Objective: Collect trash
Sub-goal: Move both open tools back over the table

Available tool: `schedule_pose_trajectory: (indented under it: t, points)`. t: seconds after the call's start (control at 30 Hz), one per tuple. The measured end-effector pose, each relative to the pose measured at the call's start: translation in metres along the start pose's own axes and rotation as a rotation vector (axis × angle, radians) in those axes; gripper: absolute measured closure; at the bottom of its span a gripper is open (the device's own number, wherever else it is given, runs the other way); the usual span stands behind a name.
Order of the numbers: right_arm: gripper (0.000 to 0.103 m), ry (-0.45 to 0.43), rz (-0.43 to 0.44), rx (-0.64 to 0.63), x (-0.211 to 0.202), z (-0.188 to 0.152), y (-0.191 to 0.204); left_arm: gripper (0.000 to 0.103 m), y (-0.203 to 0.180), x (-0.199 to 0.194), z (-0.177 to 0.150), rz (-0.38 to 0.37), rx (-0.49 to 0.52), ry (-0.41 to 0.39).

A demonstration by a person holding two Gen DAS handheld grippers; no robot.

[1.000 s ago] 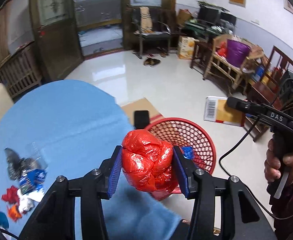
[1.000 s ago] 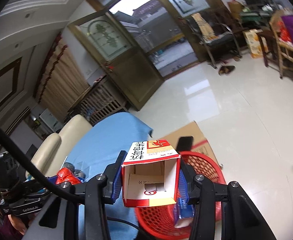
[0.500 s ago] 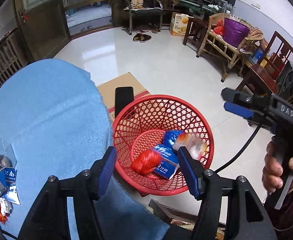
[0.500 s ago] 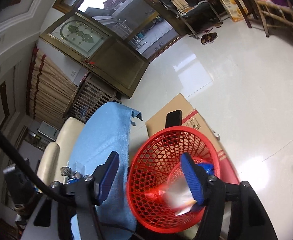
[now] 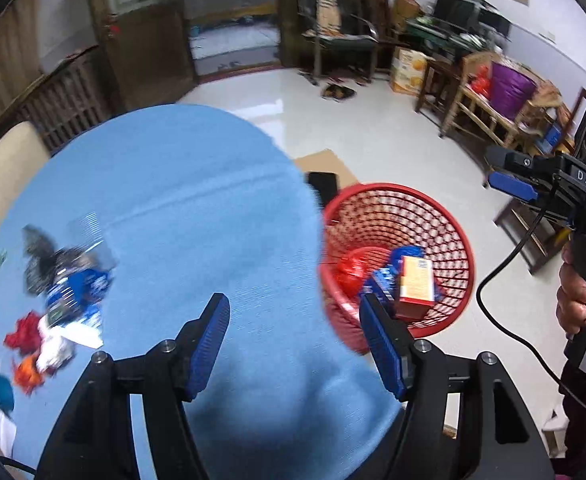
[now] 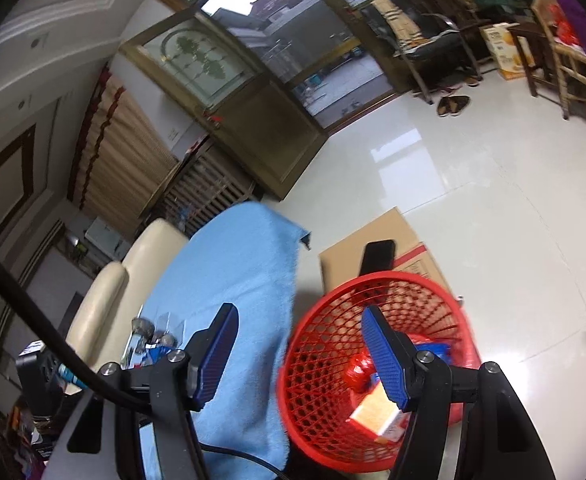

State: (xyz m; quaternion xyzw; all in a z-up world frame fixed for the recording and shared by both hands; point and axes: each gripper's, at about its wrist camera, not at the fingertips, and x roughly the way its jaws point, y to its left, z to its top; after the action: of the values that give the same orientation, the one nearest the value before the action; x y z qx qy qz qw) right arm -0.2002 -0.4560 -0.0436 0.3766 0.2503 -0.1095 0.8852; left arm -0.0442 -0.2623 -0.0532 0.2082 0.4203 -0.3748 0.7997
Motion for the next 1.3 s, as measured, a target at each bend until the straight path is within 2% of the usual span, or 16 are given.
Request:
schedule_pose_trajectory:
  t: [0.27,0.57,0.63,0.77,0.93,1.13,1.3]
  points:
    - [0.034,0.084,0.041,-0.147,0.033,-0.019,0.071,0.034,0.069,-0.032,-0.045,0.092,-0.144,-0.046]
    - [0.034,0.223,0.112,-0.292,0.084,-0.05,0.157,0.033,0.176,-0.054,-0.131,0.215,-0.437,-0.032]
    - [0.034,0.259,0.132,-0.33,0.1,-0.058,0.179,0.033,0.201,-0.06,-0.15,0.259,-0.499,-0.033]
    - [0.034,0.329,0.166,-0.403,0.137,-0.076,0.223,0.033,0.237,-0.069,-0.176,0.296,-0.595,-0.045]
    - [0.034,0.416,0.185,-0.497,0.19,-0.098,0.28,0.033,0.264,-0.075,-0.192,0.312,-0.664,-0.057]
    - [0.034,0.579,0.175,-0.411,0.261,-0.118,0.314,0.033,0.288,-0.072,-0.205,0.316,-0.702,-0.065]
    - [0.034,0.654,0.109,-0.283,0.309,-0.124,0.32,0.033,0.3,-0.07,-0.215,0.307,-0.73,-0.066]
